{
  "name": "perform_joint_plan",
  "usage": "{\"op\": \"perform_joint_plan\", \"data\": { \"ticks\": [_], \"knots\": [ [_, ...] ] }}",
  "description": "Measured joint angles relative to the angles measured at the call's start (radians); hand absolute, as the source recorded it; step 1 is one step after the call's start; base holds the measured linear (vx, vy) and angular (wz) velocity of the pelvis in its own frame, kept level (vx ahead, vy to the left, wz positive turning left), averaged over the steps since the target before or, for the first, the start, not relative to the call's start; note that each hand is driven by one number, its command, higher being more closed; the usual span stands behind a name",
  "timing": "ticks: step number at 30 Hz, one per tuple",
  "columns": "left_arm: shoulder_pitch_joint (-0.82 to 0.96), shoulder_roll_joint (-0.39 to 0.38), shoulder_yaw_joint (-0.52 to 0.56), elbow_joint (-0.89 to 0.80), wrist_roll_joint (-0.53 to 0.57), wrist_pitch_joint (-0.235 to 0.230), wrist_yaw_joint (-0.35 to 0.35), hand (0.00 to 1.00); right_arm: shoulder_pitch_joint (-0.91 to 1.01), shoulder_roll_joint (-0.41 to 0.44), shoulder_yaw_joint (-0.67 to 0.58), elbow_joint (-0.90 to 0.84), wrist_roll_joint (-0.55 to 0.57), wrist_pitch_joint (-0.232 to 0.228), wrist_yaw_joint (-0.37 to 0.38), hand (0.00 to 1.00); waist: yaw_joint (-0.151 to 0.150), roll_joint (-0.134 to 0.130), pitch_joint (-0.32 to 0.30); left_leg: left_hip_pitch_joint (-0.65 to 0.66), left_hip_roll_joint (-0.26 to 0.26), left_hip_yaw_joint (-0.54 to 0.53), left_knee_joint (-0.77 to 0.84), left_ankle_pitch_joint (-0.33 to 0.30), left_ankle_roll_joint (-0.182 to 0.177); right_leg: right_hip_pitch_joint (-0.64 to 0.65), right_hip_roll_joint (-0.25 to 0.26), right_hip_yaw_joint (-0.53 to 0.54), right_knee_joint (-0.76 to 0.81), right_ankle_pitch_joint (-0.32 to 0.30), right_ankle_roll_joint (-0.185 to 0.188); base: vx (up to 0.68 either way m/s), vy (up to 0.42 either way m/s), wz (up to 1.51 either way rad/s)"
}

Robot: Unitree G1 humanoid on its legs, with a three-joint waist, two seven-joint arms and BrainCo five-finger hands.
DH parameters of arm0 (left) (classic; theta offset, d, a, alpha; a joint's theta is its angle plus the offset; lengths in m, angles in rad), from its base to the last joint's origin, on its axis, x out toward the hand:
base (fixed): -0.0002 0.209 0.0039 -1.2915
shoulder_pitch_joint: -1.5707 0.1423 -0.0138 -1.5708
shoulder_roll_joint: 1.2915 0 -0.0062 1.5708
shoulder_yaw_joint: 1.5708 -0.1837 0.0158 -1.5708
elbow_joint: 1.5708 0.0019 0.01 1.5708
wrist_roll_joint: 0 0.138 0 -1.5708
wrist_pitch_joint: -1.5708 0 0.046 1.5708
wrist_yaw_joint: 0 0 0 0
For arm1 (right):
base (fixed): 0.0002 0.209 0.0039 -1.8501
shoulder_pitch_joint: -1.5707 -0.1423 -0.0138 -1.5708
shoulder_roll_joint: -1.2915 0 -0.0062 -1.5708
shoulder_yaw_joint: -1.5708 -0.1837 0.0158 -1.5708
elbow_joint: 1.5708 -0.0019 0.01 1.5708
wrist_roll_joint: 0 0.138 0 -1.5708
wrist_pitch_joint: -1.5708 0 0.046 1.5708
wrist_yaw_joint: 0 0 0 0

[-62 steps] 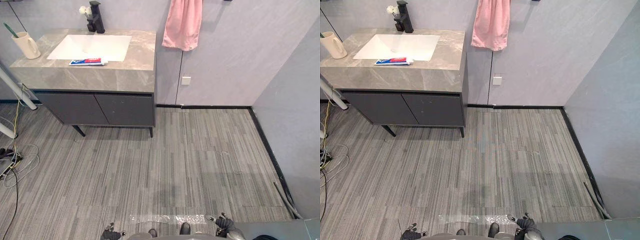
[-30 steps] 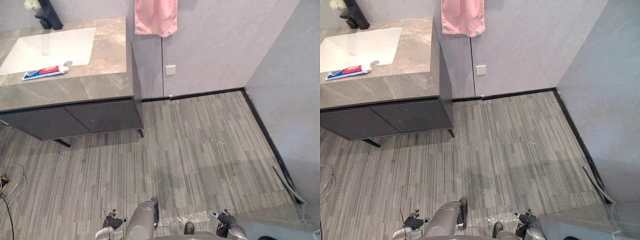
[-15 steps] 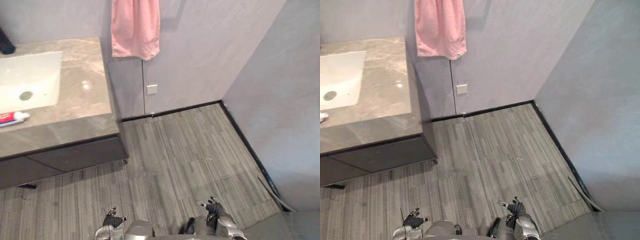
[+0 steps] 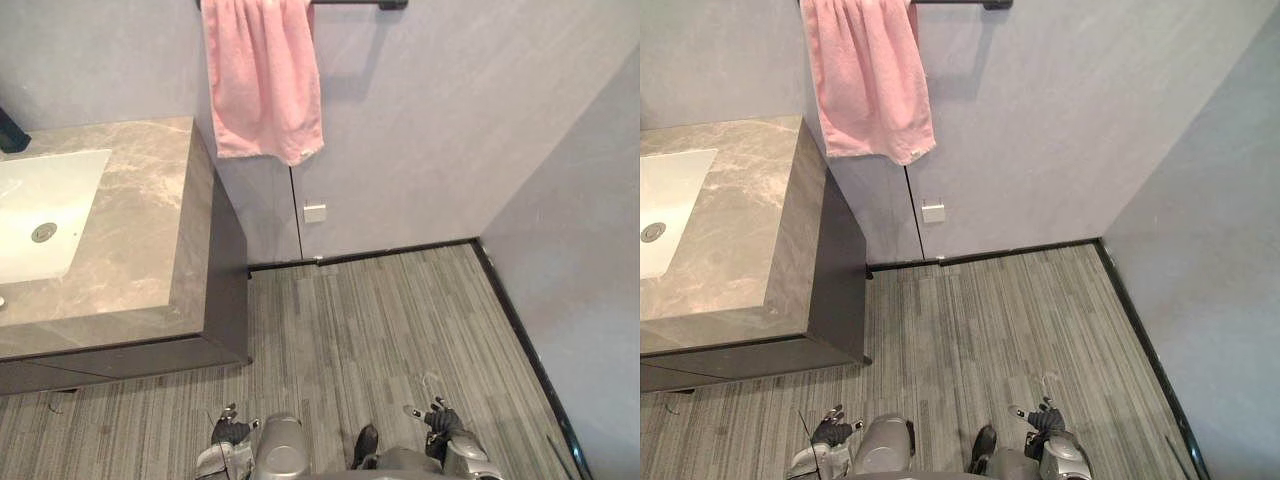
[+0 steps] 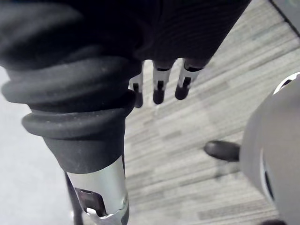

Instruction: Organize washtable

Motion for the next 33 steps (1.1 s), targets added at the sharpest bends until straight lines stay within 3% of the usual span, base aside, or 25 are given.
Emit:
{"op": "perform_joint_plan", "data": {
  "ticks": [2,4,5,6,8,9,12,14,17,20,22,25,27,30,32,33],
  "knots": [
    [-0.005,0.0,-0.003,-0.003,0.0,0.001,0.001,0.0,-0.009,-0.001,-0.001,0.0,0.009,0.0,-0.002,0.0,0.006,-0.009,0.005,-0.042,-0.041,0.04,-0.221,0.001,-0.002,0.018,-0.028,-0.008,-0.01,-0.011,0.019,0.3,0.062,0.19],
    [-0.008,0.001,-0.013,-0.001,0.0,0.002,0.002,0.0,0.003,-0.004,-0.001,0.001,0.009,0.0,-0.004,0.0,0.012,-0.006,0.004,-0.039,-0.077,0.098,-0.456,0.05,-0.02,0.04,-0.054,-0.025,-0.015,-0.032,0.052,0.32,0.138,0.31],
    [-0.005,-0.001,-0.03,0.004,0.0,0.001,0.003,0.0,0.013,-0.013,0.0,0.001,0.009,0.0,-0.005,0.0,0.017,0.004,-0.001,-0.03,-0.086,0.115,-0.55,0.178,0.011,0.059,-0.055,-0.032,-0.015,-0.052,0.081,0.45,0.222,0.22],
    [-0.004,0.012,-0.033,0.004,0.001,0.001,0.002,0.0,0.015,0.003,0.007,0.004,0.009,0.001,-0.005,0.0,0.02,-0.019,0.0,-0.003,-0.113,0.127,-0.571,0.209,0.07,0.076,-0.081,-0.028,-0.014,-0.066,0.099,0.46,0.214,0.18],
    [-0.004,0.038,-0.035,0.005,0.001,0.002,0.001,0.0,-0.001,0.025,0.016,0.0,0.007,0.0,-0.002,0.0,0.02,-0.068,-0.003,0.005,-0.145,0.141,-0.566,0.178,0.097,0.083,-0.115,-0.026,-0.013,-0.075,0.113,0.35,0.131,0.08],
    [-0.004,0.041,-0.034,0.007,0.001,0.002,0.001,0.0,-0.005,0.025,0.017,0.0,0.006,-0.001,-0.002,0.0,0.022,-0.074,-0.004,0.008,-0.148,0.145,-0.551,0.163,0.102,0.086,-0.121,-0.022,-0.006,-0.074,0.114,0.31,0.112,-0.07],
    [0.004,0.038,-0.043,0.037,0.001,0.006,-0.001,0.0,-0.007,0.02,0.022,0.0,0.003,-0.004,-0.001,0.0,0.019,-0.056,-0.003,0.086,-0.139,0.154,-0.516,0.076,0.11,0.038,-0.162,-0.005,0.273,-0.097,0.152,0.26,0.153,-0.17],
    [0.001,0.045,-0.061,0.053,0.001,0.024,0.002,0.0,0.008,0.023,0.026,0.002,-0.02,-0.001,0.004,0.0,0.014,-0.043,0.003,0.163,-0.157,0.134,-0.538,0.024,0.107,-0.079,-0.234,-0.015,0.6,-0.117,0.177,0.23,0.109,0.09],
    [0.026,0.054,-0.082,0.061,0.001,0.03,0.001,0.0,0.01,0.016,0.026,0.0,-0.032,-0.001,0.003,0.0,-0.005,-0.05,-0.002,0.231,-0.181,0.098,-0.585,0.017,0.114,-0.15,-0.272,-0.102,0.607,-0.168,0.151,0.26,0.049,0.54],
    [0.043,0.048,-0.082,0.062,0.001,0.04,0.002,0.0,-0.005,0.014,0.028,0.0,-0.033,-0.001,0.01,0.0,-0.011,-0.039,0.001,0.266,-0.179,0.065,-0.602,0.013,0.105,-0.211,-0.23,-0.099,0.406,-0.155,0.146,0.25,-0.02,0.43],
    [0.051,0.043,-0.083,0.063,0.001,0.049,0.003,0.0,-0.01,0.004,0.029,-0.001,-0.032,-0.001,0.016,0.0,-0.017,-0.029,0.005,0.286,-0.171,0.036,-0.602,0.002,0.087,-0.244,-0.192,-0.054,0.261,-0.099,0.139,0.26,-0.084,0.45],
    [0.086,0.049,-0.082,0.064,0.0,0.056,0.024,0.0,-0.009,-0.002,0.029,-0.001,-0.033,0.0,0.017,0.0,-0.037,-0.035,0.002,0.33,-0.169,-0.027,-0.591,-0.037,0.03,-0.248,-0.171,0.038,0.134,0.024,0.133,0.34,-0.258,0.67],
    [0.101,0.071,-0.078,0.066,-0.001,0.06,0.044,0.0,0.002,-0.005,0.029,-0.001,-0.034,-0.001,0.018,0.0,-0.037,-0.056,-0.011,0.348,-0.169,-0.075,-0.573,-0.077,0.0,-0.246,-0.172,0.061,0.174,0.115,0.088,0.26,-0.317,0.76],
    [0.122,0.088,-0.062,0.072,-0.008,0.065,0.052,0.0,0.003,-0.031,0.029,0.002,-0.044,0.001,0.02,0.0,-0.034,0.029,-0.044,0.311,-0.061,-0.121,-0.484,-0.095,-0.045,-0.222,-0.077,-0.013,0.171,0.034,0.047,0.31,-0.305,0.43],
    [0.123,0.072,-0.061,0.079,-0.013,0.066,0.034,0.0,0.006,-0.04,0.029,0.011,-0.043,0.003,0.018,0.0,-0.032,0.041,-0.041,0.219,-0.005,-0.115,-0.265,-0.066,-0.074,-0.157,-0.033,-0.035,0.11,0.038,0.033,0.3,-0.234,0.22],
    [0.112,0.05,-0.067,0.075,-0.02,0.061,0.018,0.0,0.013,-0.042,0.03,0.017,-0.039,0.004,0.017,0.0,-0.025,0.04,-0.04,0.187,0.025,-0.094,-0.155,-0.069,-0.072,-0.101,-0.013,-0.037,0.081,0.034,0.011,0.33,-0.243,0.1]
  ]
}}
